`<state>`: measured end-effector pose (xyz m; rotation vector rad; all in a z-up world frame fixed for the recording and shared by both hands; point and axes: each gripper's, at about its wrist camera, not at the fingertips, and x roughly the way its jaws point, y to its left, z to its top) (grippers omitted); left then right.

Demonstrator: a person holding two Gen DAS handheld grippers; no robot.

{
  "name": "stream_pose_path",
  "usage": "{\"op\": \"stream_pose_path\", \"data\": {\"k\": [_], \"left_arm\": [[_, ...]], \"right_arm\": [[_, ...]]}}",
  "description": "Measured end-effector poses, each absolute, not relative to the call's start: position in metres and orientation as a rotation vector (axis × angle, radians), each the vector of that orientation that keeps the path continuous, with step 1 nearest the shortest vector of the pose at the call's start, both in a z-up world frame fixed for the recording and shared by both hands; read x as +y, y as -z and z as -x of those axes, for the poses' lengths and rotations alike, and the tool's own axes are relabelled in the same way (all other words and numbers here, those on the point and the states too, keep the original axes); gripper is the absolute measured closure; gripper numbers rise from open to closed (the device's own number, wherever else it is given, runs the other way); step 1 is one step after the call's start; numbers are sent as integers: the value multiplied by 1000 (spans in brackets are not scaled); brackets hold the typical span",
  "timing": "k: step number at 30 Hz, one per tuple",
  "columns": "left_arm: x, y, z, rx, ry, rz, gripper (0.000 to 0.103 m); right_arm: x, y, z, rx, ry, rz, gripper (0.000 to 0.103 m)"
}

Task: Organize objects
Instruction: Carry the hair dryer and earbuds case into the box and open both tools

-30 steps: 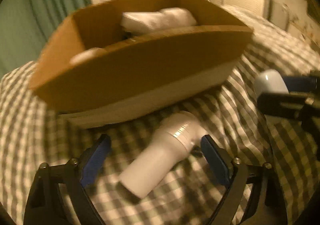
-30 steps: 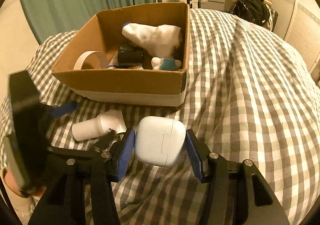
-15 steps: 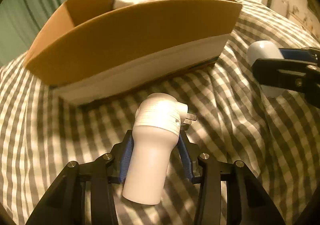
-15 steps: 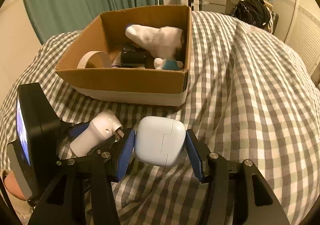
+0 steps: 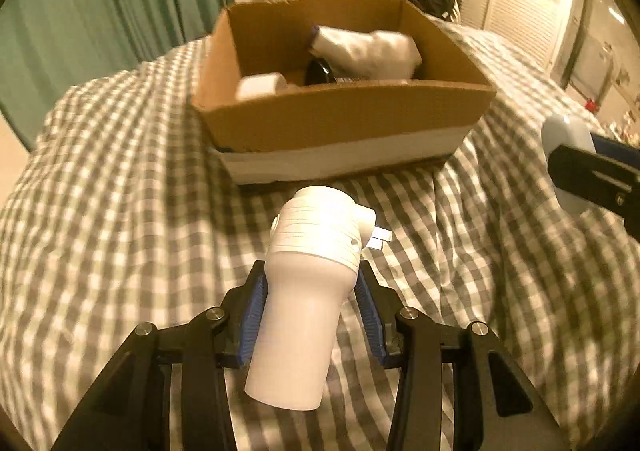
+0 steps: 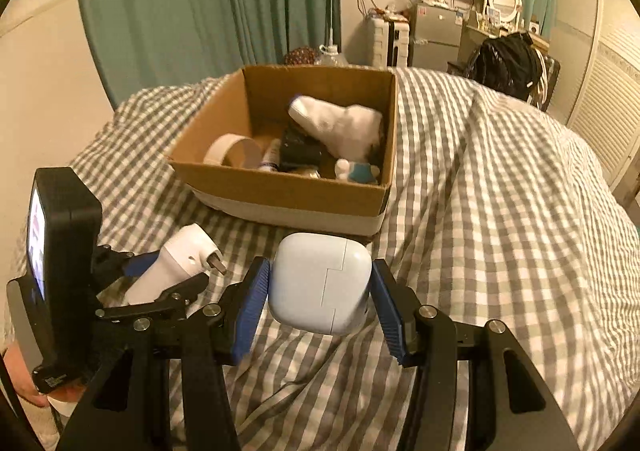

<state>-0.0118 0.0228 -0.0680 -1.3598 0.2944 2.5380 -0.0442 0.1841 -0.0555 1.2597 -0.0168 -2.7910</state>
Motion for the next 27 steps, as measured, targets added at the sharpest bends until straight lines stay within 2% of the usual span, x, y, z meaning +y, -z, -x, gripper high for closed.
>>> {"op": "stream_pose_path", "data": {"k": [10,16,20,27], "left_arm": [[13,6,5,290,-2638,1174,58],[11,-42,11,269,-2688,1044,58],[13,-66,27,285,-2720,974,58],[17,-86,75,286,-2758,917,58]], "right_arm": [[169,10,18,41,2819,-1111,52],[161,-27,16,144,2846,-1007,52],[154,-51,27,210,2877,-933,52],[154,-81,73,197,2874,-852,52]]}}
